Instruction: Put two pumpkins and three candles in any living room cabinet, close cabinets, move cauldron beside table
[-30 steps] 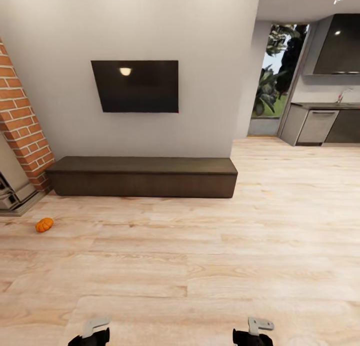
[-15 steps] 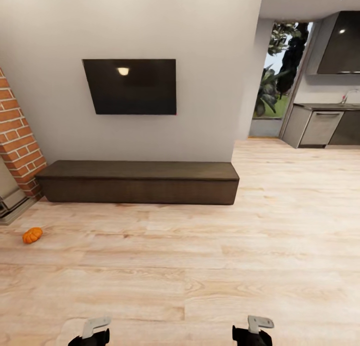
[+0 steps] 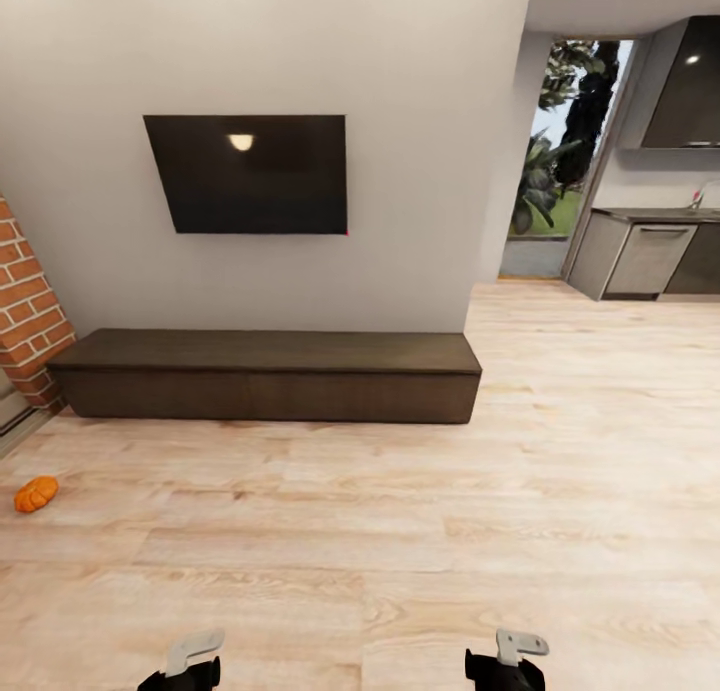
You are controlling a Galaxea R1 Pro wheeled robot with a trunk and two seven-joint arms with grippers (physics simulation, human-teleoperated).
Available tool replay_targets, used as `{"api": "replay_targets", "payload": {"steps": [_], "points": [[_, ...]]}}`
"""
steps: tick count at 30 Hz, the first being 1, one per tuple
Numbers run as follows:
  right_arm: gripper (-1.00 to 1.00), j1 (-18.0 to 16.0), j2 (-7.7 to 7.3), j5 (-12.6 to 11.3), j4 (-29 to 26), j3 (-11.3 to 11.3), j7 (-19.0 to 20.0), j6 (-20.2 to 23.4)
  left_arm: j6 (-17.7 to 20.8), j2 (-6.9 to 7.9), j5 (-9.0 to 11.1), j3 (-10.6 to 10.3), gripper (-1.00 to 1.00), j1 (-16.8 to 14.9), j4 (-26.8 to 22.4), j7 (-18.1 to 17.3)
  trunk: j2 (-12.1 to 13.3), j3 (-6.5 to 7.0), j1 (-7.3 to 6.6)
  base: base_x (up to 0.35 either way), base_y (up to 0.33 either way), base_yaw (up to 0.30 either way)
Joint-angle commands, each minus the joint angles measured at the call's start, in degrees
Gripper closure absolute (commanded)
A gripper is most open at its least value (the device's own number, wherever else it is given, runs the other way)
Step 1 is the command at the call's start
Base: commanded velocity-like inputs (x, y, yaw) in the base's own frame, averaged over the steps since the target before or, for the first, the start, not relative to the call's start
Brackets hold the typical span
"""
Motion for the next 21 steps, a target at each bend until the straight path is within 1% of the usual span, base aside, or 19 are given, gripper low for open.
{"api": "replay_targets", "payload": {"steps": [1, 7, 21], "points": [[-1.00, 0.0, -0.01, -0.6, 0.0, 0.2, -0.2, -0.2, -0.2, 0.00, 0.5, 0.0, -1.00, 0.0, 0.0, 0.0, 0.0, -0.05, 0.03, 0.337, -0.073, 0.000], [-1.00, 0.0, -0.01, -0.6, 0.1, 0.1, -0.3, -0.2, -0.2, 0.00, 0.5, 0.0, -1.00, 0.0, 0.1, 0.0, 0.0, -0.05, 0.03, 0.337, -0.057, 0.000], [-1.00, -0.1, -0.01, -0.8, 0.1, 0.1, -0.2, -0.3, -0.1, 0.20, 0.5, 0.0, -1.00, 0.0, 0.0, -0.3, 0.0, -0.05, 0.03, 0.337, -0.003, 0.000]]}}
